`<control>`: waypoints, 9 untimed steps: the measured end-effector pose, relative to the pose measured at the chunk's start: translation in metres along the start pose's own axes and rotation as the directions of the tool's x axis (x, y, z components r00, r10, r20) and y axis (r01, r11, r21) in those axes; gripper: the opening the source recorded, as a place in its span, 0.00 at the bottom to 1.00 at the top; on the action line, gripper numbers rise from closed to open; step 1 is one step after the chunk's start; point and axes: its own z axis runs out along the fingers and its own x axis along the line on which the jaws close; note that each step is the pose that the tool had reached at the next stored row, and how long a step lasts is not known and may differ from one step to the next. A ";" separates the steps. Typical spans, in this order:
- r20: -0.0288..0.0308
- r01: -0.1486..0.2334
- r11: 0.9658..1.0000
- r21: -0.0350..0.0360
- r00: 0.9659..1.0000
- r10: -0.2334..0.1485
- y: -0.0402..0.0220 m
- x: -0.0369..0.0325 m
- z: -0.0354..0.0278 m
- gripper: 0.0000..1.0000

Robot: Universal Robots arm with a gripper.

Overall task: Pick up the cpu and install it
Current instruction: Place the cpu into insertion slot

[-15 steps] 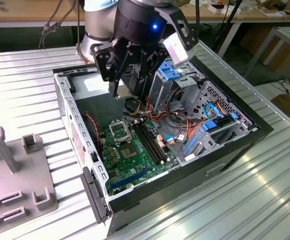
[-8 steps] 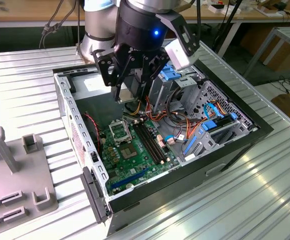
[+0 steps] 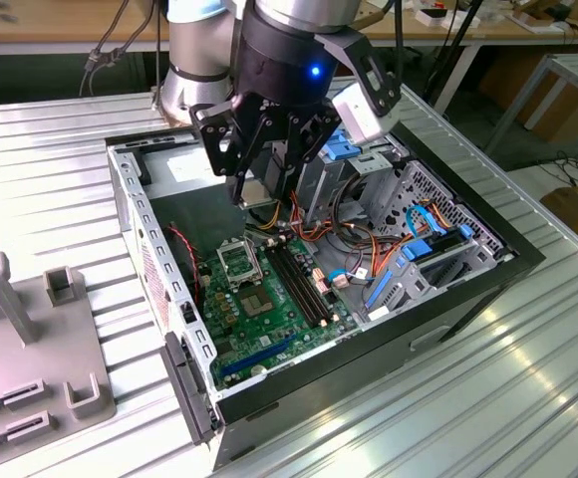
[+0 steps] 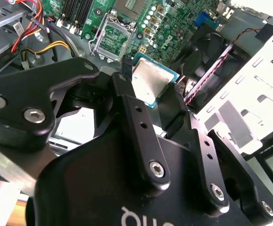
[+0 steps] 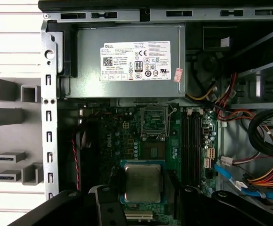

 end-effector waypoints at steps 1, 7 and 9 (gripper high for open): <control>0.000 0.000 1.000 0.000 1.000 0.000 0.0000 -0.0004 0.0000 0.47; 0.000 0.000 1.000 0.000 1.000 0.000 0.0000 -0.0005 0.0000 0.47; 0.000 0.000 1.000 0.000 1.000 0.000 0.0000 -0.0005 0.0001 0.47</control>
